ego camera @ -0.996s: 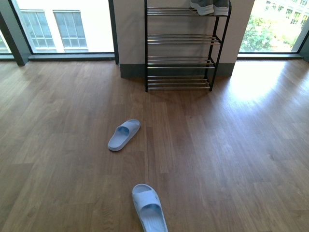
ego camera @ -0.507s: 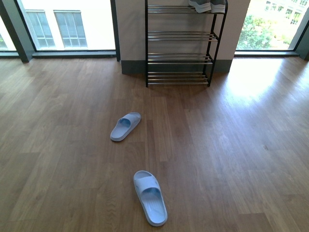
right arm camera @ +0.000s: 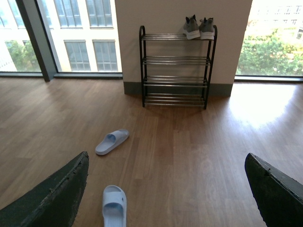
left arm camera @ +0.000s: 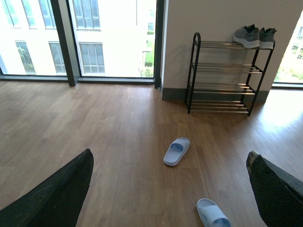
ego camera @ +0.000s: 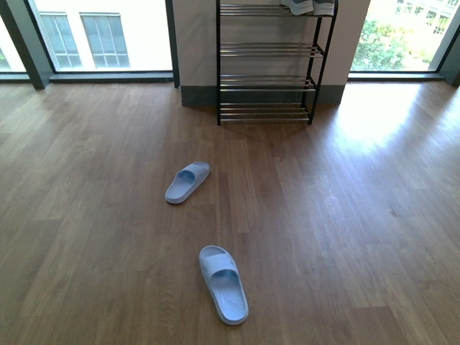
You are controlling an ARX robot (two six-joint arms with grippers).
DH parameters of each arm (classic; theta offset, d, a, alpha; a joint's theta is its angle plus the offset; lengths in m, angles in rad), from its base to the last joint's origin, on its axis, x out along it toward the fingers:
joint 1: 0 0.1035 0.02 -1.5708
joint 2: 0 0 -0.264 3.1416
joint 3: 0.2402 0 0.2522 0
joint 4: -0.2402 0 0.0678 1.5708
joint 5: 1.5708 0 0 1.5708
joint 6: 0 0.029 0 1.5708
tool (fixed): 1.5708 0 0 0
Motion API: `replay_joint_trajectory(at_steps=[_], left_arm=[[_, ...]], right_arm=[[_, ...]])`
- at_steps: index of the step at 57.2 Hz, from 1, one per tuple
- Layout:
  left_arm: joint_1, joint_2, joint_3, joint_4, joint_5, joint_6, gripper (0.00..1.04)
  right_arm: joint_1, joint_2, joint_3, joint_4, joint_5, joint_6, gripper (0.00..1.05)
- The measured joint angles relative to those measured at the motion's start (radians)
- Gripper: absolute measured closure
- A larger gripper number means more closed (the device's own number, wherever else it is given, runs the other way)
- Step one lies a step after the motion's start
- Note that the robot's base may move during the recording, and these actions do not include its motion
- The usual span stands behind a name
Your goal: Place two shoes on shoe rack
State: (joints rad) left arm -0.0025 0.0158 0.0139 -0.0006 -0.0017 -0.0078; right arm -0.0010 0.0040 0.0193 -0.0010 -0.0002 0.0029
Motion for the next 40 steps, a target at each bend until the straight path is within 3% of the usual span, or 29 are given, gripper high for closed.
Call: replay_joint_trajectory(at_steps=[40], left_arm=[[0.000,0.000,0.000,0.000,0.000,0.000,0.09]], right_arm=[[0.000,-0.001,0.000,0.000,0.000,0.000,0.09]])
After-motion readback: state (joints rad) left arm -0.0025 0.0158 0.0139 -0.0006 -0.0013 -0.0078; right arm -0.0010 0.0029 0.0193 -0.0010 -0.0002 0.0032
